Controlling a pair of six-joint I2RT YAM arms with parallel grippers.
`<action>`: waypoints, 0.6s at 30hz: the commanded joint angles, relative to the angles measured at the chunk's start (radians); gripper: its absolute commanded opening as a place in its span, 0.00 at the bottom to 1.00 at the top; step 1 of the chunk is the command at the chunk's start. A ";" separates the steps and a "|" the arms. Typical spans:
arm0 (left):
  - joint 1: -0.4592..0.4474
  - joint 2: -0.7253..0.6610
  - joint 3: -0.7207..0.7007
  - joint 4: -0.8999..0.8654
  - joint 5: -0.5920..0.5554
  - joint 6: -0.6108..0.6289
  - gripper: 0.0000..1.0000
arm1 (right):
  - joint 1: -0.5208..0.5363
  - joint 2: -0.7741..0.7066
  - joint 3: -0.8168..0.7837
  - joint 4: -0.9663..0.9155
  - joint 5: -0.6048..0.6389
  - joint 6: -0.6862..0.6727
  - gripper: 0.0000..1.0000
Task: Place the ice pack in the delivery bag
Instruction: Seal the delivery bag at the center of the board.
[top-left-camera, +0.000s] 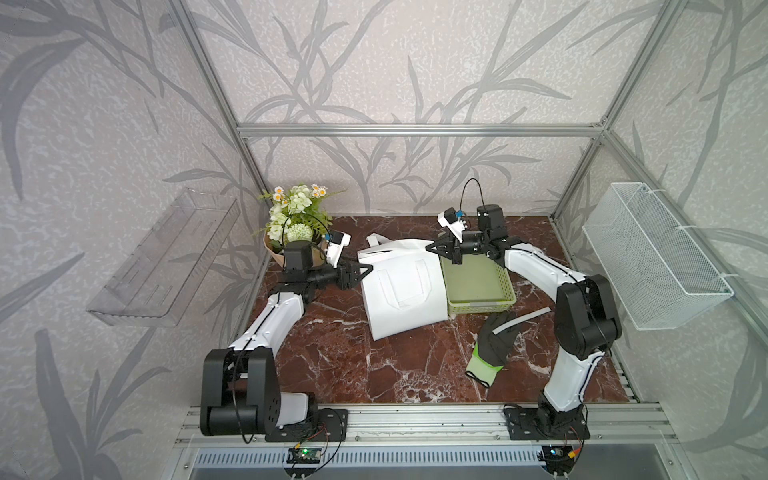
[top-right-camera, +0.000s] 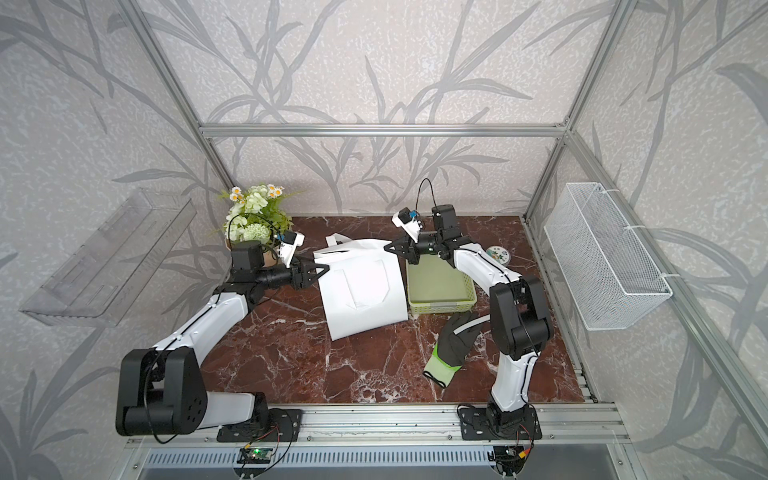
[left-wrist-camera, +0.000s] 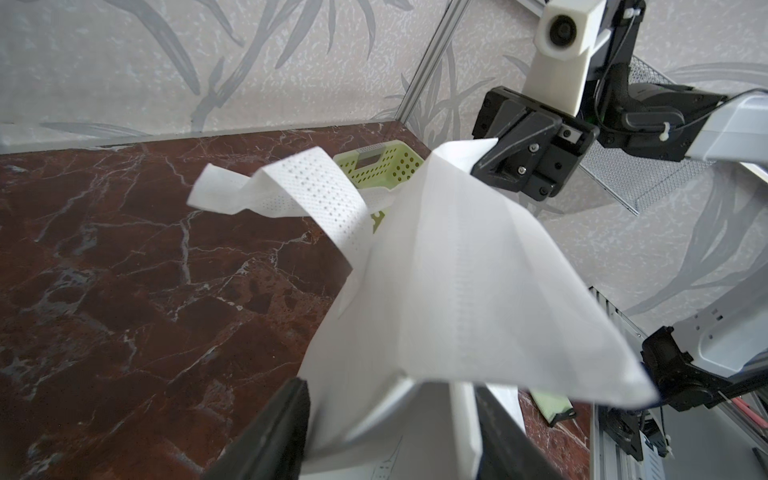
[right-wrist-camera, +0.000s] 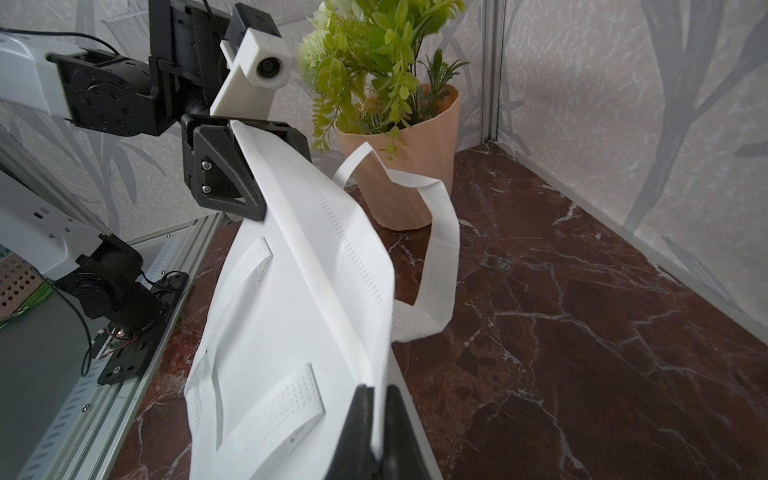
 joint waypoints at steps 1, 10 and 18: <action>-0.031 -0.034 -0.035 -0.053 0.024 0.047 0.60 | 0.003 -0.037 -0.021 -0.039 0.020 -0.025 0.05; -0.077 -0.085 -0.091 -0.070 -0.066 0.094 0.48 | 0.003 -0.061 -0.033 -0.052 0.036 -0.043 0.09; -0.077 -0.143 -0.127 -0.135 -0.101 0.167 0.62 | 0.003 -0.070 -0.044 -0.054 0.037 -0.049 0.09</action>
